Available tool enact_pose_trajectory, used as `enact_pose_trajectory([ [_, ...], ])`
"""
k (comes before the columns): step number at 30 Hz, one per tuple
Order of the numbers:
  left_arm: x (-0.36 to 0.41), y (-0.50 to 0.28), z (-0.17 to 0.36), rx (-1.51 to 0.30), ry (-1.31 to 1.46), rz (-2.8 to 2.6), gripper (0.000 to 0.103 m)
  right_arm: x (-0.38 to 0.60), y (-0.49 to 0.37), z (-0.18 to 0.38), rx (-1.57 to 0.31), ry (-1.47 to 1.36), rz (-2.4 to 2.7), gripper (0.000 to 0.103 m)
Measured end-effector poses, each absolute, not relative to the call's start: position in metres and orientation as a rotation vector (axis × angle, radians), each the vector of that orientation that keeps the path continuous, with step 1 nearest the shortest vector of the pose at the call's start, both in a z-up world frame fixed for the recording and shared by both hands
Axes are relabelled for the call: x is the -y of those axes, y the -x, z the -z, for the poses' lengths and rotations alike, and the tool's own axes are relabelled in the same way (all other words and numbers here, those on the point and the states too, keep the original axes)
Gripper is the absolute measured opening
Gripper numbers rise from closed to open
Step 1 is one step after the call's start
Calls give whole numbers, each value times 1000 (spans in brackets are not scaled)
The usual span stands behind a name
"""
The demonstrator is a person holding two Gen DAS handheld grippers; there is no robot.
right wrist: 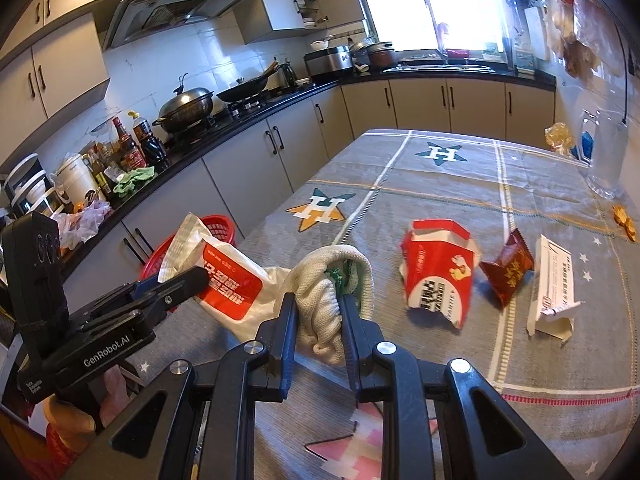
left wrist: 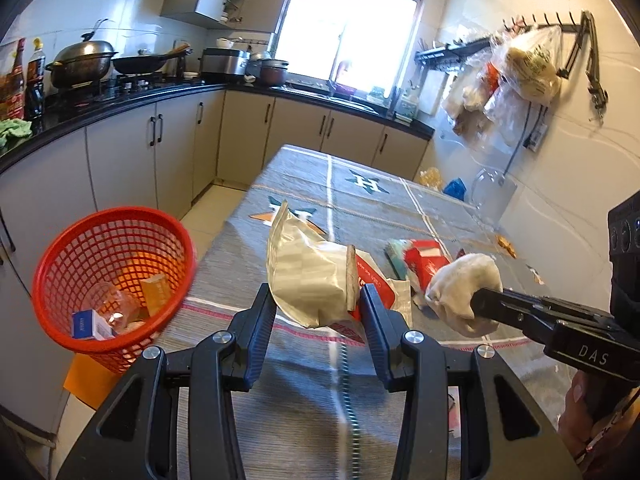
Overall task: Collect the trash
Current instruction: 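Carry the white bag with the left tool while the right tool carries the towel to the basket, then open both tools over the red basket to drop bag and towel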
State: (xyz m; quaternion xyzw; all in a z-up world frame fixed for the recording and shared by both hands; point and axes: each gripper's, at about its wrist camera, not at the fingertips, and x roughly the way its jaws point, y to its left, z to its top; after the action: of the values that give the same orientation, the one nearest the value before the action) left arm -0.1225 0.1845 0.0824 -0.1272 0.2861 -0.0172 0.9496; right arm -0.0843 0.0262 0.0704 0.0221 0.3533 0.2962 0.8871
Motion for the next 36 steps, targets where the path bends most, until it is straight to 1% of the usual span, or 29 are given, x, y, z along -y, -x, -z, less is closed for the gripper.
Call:
enact_pose_trajectory([
  [13, -262, 139, -92, -512, 347, -89, 42, -90, 79, -87, -731, 24, -687, 23],
  [20, -316, 149, -82, -507, 417, -189, 42, -136, 70, -93, -745, 40, -747, 23],
  [30, -353, 146, -64, -530, 426, -297, 42, -202, 51, -82, -799, 53, -818, 23],
  [36, -361, 143, -56, -545, 375, -372, 42, -233, 39, -68, -846, 53, -845, 23],
])
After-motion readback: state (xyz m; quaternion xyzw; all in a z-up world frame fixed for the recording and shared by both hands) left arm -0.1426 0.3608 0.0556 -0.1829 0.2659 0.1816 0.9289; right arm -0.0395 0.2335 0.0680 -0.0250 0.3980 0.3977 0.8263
